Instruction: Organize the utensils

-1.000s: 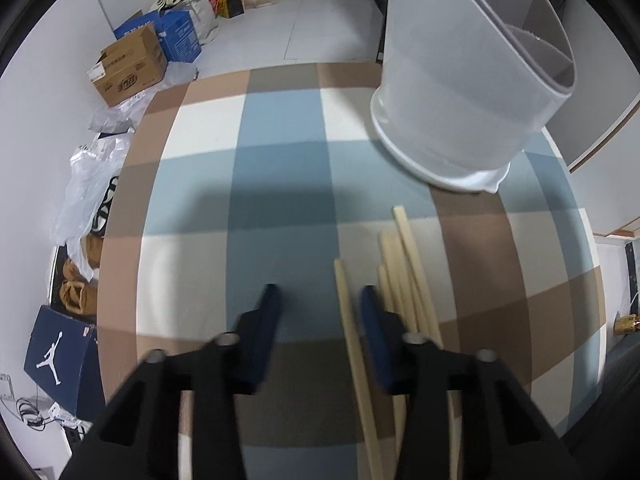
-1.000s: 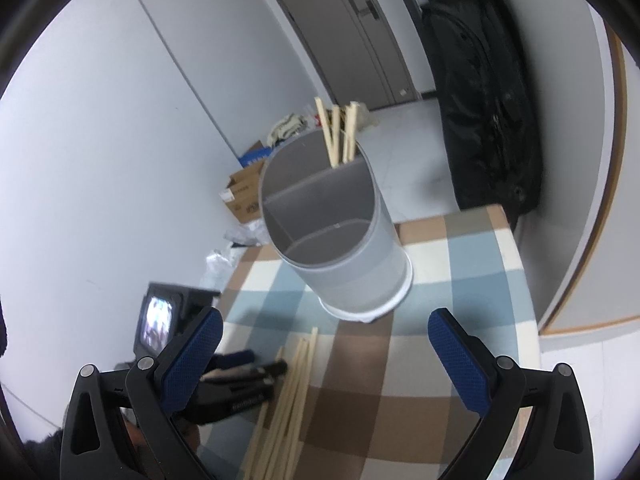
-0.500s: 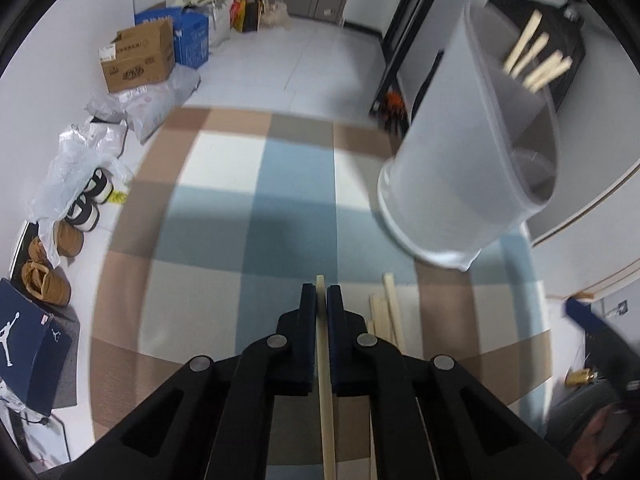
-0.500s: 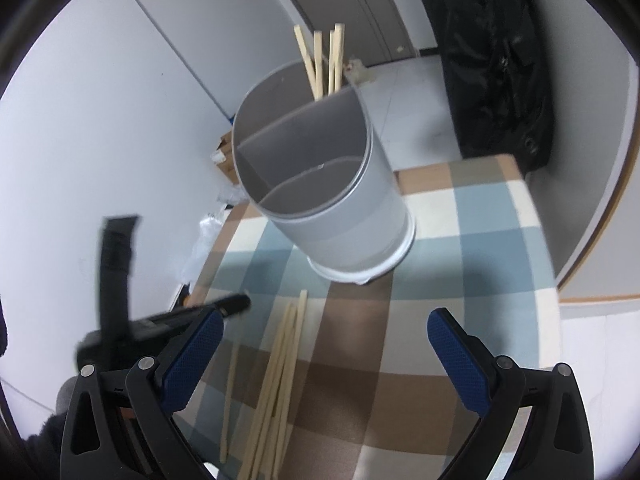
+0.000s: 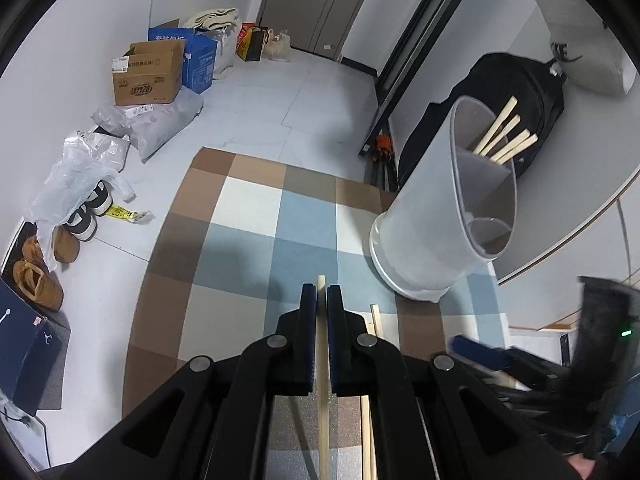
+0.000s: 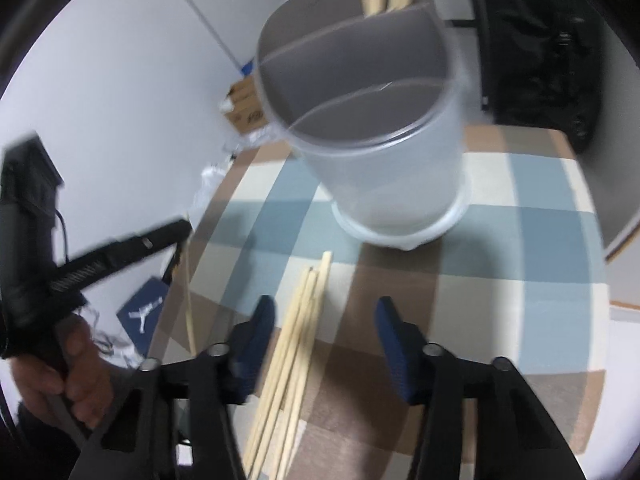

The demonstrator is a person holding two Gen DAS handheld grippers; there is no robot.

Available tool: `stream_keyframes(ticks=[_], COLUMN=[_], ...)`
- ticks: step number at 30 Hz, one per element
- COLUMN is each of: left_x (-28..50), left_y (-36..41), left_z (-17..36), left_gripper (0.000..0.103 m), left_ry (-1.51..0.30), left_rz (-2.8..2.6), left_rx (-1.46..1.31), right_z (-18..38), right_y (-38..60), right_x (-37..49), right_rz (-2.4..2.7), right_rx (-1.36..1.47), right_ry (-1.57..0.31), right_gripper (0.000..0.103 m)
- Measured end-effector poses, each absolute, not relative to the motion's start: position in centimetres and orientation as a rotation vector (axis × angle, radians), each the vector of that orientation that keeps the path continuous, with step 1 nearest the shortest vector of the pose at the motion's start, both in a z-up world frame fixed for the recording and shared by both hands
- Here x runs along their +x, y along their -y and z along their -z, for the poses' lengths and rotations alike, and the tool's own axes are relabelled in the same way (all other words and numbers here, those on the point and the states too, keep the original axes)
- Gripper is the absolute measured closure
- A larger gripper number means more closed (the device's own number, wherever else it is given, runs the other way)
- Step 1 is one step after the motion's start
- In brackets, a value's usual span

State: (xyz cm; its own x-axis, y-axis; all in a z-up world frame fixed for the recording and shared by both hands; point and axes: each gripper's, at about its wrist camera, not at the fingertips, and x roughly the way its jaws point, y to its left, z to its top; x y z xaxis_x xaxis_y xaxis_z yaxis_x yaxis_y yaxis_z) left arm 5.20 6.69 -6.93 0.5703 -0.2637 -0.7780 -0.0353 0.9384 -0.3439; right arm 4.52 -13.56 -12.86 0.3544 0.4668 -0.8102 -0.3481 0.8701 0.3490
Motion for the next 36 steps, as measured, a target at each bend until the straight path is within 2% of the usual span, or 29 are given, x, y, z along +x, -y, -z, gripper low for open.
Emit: stream_keyframes(ticks=[6,7,8,19,22,27,29,32,33,34,36], left_x=[4.8,4.7,4.6,4.9,5.1,5.2,5.4,5.6,5.7,5.9,5.7], left_y=[-6.8,-6.8,-7.0,-11.2,-12.1,-12.4,-12.2,-11.7,-11.5,-11.2,-10.8], left_z=[5.9,5.8,5.8,6.6,7.2,8.0,8.6,9.6,10.0,10.4,10.5], left_gripper=[0.102,0.102,0.102,0.102,0.102,0.101,0.095,0.078,0.065,0.057,0.057], left_ry=[-0.911,-0.906,-0.901,-0.925,-0.95,-0.981,-1.012,-1.072,-1.093,-1.109,-1.108], left_rz=[0.123,0.12,0.117,0.07,0.05,0.017,0.023,0.02,0.019,0.014,0.009], left_rx=[-0.289,-0.277,-0.267,-0.432,-0.471,-0.459,-0.448,-0.421,-0.413,-0.404,-0.384], right_z=[14.1,14.4,14.7,15.8,15.9,15.3,14.3,12.5,11.9,11.3,10.1], right_y=[10.1,9.6,9.2,5.3,4.1,4.7,5.3,6.7,7.2,7.5,8.4], right_x=[5.8,6.2,6.5,8.1,7.5,7.2,7.0,6.7,6.5,6.4,5.9], right_rz=[-0.533,-0.525,-0.516,-0.407,-0.362,-0.366,-0.372,-0.383,-0.392,-0.398,-0.401], right_rx=[0.055,0.049,0.039,-0.116,-0.235,-0.197,-0.158,-0.084,-0.056,-0.036,-0.011], right_ry=[-1.118,-1.13,-1.144,-1.192,-1.162,-1.129,-1.097,-1.054,-1.04,-1.027,-0.996], right_gripper=[0.068,0.078,0.081,0.083,0.099,0.103,0.103,0.103,0.103,0.103,0.103])
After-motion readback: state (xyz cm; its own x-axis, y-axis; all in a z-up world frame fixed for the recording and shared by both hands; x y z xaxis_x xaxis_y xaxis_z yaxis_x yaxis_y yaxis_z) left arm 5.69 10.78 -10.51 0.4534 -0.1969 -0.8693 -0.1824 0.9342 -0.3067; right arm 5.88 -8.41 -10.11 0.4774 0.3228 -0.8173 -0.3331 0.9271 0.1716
